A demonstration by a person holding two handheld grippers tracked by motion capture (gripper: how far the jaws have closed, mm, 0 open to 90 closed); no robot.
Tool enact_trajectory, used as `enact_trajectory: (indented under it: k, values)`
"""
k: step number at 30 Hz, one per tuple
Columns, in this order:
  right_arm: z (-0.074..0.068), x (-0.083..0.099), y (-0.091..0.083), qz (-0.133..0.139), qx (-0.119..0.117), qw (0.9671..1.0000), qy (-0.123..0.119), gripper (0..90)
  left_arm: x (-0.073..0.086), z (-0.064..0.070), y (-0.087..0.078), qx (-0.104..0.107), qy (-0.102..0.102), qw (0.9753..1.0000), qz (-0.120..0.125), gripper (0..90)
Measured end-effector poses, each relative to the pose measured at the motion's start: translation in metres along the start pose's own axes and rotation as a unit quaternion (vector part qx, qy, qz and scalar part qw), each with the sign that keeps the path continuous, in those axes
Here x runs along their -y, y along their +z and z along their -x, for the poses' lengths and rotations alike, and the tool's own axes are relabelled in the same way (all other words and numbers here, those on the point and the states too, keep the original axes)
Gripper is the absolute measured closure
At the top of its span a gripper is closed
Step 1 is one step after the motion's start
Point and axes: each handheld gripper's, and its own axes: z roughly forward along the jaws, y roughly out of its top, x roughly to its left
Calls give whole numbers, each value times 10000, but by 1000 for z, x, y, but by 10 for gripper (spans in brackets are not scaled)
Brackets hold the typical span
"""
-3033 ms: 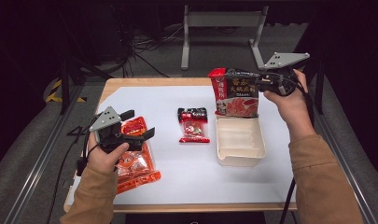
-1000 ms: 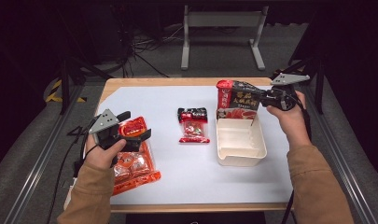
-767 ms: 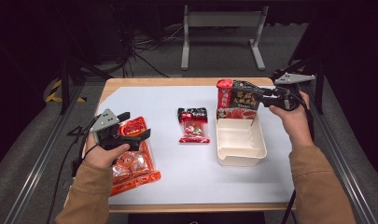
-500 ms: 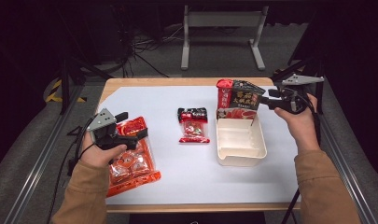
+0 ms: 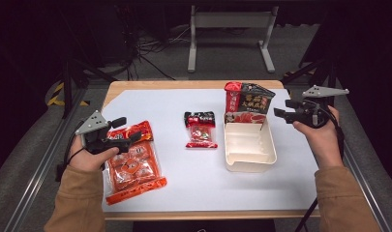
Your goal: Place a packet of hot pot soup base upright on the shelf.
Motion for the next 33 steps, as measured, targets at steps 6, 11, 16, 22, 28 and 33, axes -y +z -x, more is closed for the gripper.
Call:
enact_trajectory:
  k: [6, 11, 16, 22, 28, 33]
  values:
    - [-3, 10, -6, -26, -117, 9999, 50, 418, 4, -13, -8, -125, -136, 9998, -3, 245]
    - [-4, 25, -11, 65, -171, 9998, 68, 434, 9, -25, -13, -126, -269, 9995, 118, 303]
    - [-4, 43, -10, 153, -172, 9996, 172, 434, 12, -34, -18, -378, -344, 9986, 103, 244]
    - [-3, 61, -4, 143, -142, 9994, 290, 434, 16, -39, -20, -612, -434, 9972, 8, 179]
    - [-6, 77, -2, 205, -108, 9992, 331, 436, 19, -43, -18, -641, -421, 9970, -37, 174]
    - [-7, 86, 0, 142, -148, 9991, 361, 458, 23, -50, -17, -751, -177, 9970, -24, 179]
